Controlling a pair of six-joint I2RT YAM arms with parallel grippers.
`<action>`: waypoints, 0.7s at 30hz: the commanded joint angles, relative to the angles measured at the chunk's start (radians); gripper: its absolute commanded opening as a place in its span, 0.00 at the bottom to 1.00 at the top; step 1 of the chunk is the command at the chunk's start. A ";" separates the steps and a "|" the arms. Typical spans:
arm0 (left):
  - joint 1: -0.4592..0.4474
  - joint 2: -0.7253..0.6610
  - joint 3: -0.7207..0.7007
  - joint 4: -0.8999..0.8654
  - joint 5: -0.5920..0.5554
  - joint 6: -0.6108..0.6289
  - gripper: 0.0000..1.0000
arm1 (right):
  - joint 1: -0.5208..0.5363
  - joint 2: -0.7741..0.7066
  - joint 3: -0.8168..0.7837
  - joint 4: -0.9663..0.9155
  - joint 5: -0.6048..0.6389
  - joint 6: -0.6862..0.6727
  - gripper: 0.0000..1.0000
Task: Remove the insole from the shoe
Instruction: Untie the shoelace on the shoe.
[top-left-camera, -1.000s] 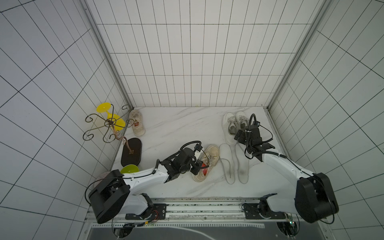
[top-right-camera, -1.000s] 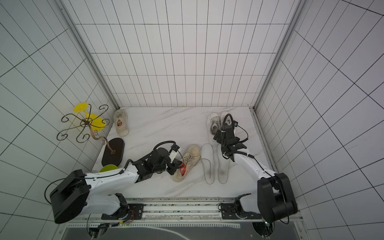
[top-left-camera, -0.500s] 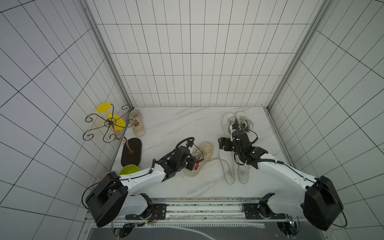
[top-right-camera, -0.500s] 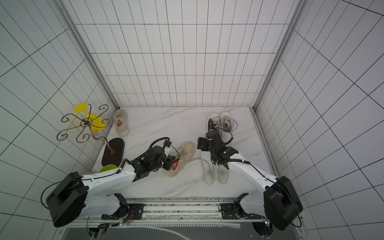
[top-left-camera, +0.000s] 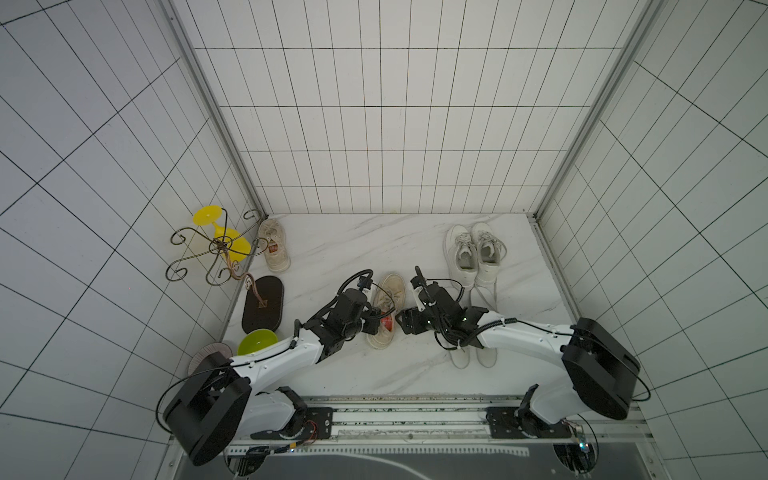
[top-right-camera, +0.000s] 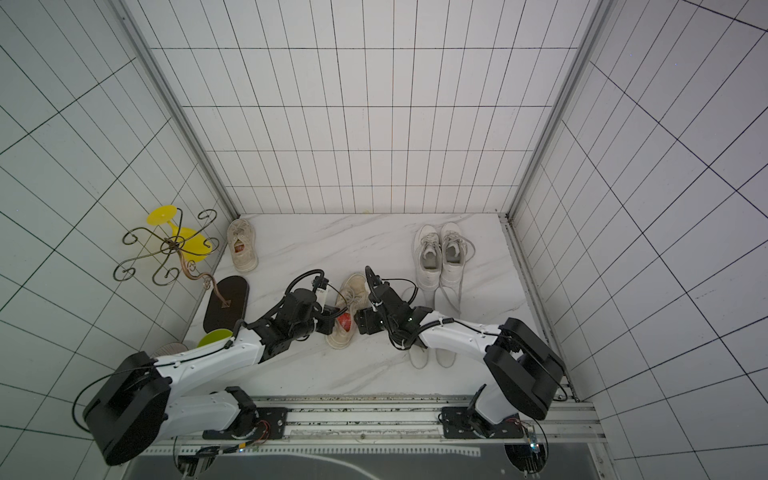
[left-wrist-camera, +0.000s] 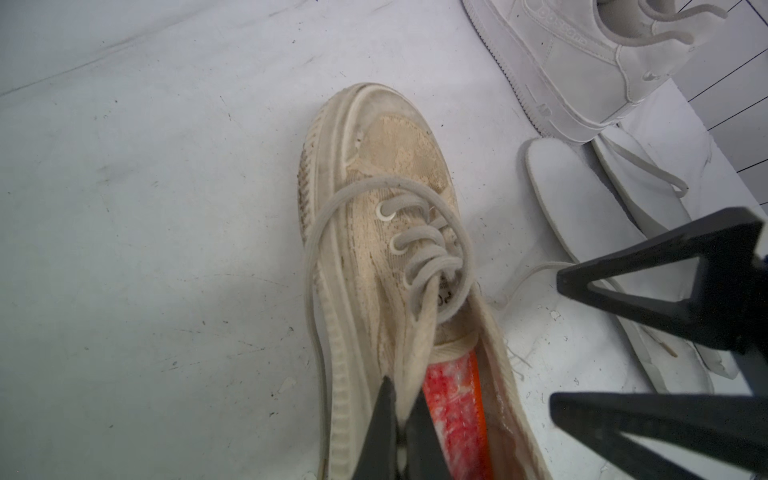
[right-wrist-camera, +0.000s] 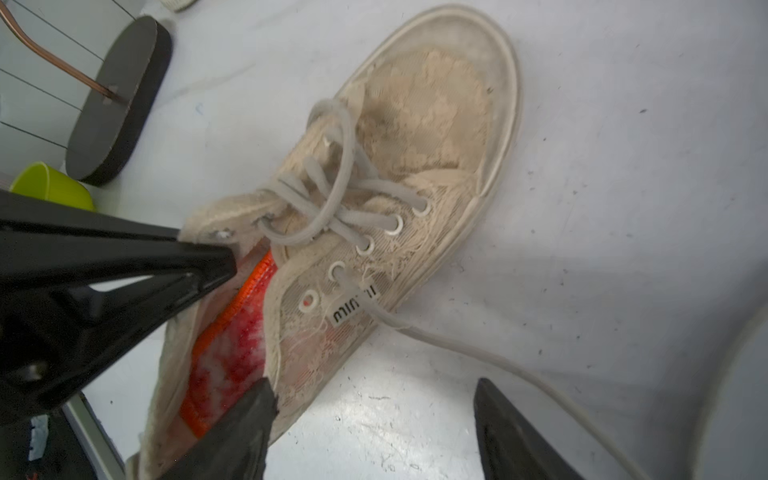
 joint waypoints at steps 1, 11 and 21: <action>0.000 0.006 0.013 0.093 0.056 -0.007 0.00 | 0.013 0.035 0.109 0.002 0.003 0.023 0.73; -0.003 0.060 0.025 0.124 0.149 0.002 0.07 | 0.017 0.046 0.150 -0.023 0.045 0.026 0.75; -0.014 0.079 0.028 0.138 0.164 0.000 0.15 | 0.017 0.076 0.169 -0.089 0.147 0.042 0.77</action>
